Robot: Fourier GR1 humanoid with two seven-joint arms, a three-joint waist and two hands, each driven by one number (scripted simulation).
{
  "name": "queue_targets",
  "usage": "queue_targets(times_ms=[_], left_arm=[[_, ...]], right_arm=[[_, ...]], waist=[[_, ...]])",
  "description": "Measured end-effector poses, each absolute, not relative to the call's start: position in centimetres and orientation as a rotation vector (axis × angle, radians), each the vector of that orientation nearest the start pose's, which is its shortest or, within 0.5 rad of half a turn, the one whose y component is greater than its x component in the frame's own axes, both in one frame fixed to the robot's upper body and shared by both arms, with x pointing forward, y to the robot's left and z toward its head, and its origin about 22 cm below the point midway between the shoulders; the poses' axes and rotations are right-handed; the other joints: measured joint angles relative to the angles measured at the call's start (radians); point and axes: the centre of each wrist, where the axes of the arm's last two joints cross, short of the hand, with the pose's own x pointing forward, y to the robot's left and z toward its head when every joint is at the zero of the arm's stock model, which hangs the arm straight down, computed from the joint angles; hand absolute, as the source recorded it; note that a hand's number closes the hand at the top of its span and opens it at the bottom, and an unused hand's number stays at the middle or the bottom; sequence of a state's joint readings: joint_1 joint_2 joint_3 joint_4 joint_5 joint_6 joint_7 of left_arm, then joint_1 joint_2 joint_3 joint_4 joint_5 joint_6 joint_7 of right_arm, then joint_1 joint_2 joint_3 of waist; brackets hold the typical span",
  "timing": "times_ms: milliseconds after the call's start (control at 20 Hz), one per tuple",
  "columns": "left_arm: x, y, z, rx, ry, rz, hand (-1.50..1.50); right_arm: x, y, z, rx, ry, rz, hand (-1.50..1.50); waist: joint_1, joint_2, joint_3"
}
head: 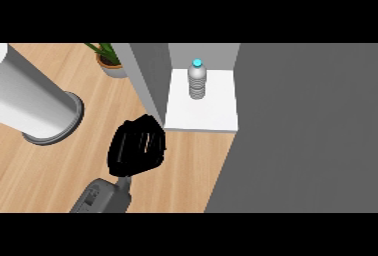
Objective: Pick up the bottled water, place it into the cabinet and close the cabinet
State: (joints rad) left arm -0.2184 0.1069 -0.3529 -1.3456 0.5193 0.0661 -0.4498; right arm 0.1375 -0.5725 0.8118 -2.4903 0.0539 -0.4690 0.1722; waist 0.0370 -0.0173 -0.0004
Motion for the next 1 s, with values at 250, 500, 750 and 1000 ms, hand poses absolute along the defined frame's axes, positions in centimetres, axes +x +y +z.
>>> queue_targets(times_ms=[250, 500, 750, 1000], left_arm=[[23.0, 18.7, -0.2, -0.493, -1.837, 0.132, 1.5], [19.1, 21.4, 0.8, -0.463, -1.857, 0.151, 1.5], [15.8, 24.3, 2.1, -0.44, -1.866, 0.158, 1.5], [13.4, 26.2, 3.2, -0.416, -1.886, 0.175, 1.5]], right_arm=[[9.4, -16.3, 15.7, 0.36, -1.872, 0.525, 1.5], [9.7, -15.8, 16.1, 0.382, -1.846, 0.57, 1.5], [10.7, -14.6, 16.8, 0.393, -1.844, 0.568, 1.5], [11.6, -11.6, 18.5, 0.463, -1.886, 0.542, 1.5]], waist=[[0.005, 0.003, -0.001], [-0.001, 0.005, -0.002], [0.0, 0.007, -0.003], [-0.004, 0.01, -0.003]])
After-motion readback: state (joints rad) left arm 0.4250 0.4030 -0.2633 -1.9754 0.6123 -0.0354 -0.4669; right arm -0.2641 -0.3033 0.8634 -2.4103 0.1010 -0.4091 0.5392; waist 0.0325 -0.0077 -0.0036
